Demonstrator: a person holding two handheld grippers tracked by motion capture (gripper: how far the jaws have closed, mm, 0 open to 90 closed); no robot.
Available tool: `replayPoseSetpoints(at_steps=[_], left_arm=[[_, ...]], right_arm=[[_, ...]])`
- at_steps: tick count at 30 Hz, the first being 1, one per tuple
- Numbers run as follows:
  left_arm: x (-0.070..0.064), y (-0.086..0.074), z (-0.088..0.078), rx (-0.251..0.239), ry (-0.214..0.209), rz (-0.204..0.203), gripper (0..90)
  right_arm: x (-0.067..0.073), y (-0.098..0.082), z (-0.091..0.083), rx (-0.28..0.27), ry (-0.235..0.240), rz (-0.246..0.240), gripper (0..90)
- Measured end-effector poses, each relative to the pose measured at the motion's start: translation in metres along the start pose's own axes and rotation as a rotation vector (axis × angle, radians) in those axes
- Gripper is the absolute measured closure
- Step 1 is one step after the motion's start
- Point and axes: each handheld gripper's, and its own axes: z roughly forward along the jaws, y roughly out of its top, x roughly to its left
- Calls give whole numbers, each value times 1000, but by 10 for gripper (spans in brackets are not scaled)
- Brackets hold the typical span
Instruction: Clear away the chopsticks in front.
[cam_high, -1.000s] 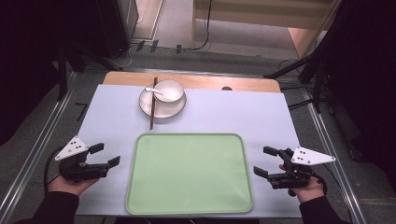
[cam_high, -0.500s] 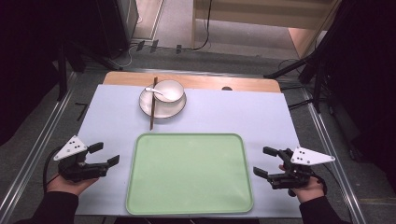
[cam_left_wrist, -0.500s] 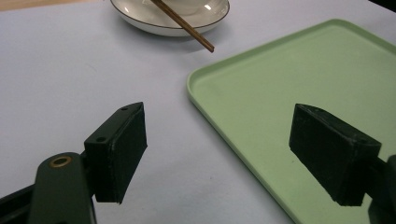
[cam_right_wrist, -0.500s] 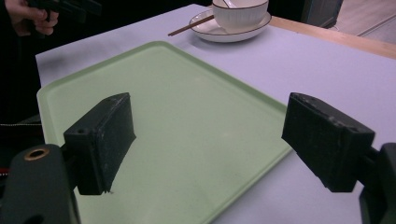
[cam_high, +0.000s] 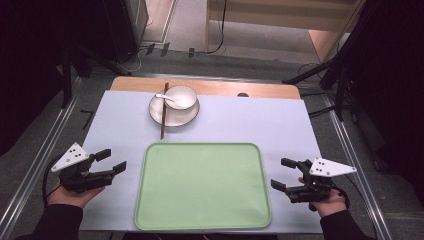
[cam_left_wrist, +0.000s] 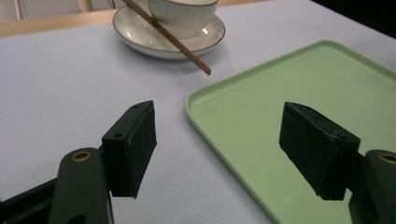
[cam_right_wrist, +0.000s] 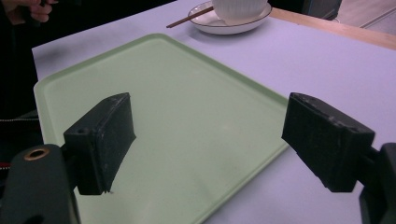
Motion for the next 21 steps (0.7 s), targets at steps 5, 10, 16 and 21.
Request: replayPoseSetpoints(at_steps=[5, 10, 16, 21], left_arm=[[0, 6, -2, -29, -3, 4, 302], [3, 13, 1, 24, -24, -61, 315], [4, 32, 8, 63, -10, -60, 324], [6, 54, 18, 94, -6, -43, 332]], right_arm=[[0, 0, 0, 5, 1, 1, 169], [0, 0, 0, 2, -4, 3, 169], [-1, -1, 0, 3, -11, 3, 169], [0, 0, -1, 3, -11, -1, 169]])
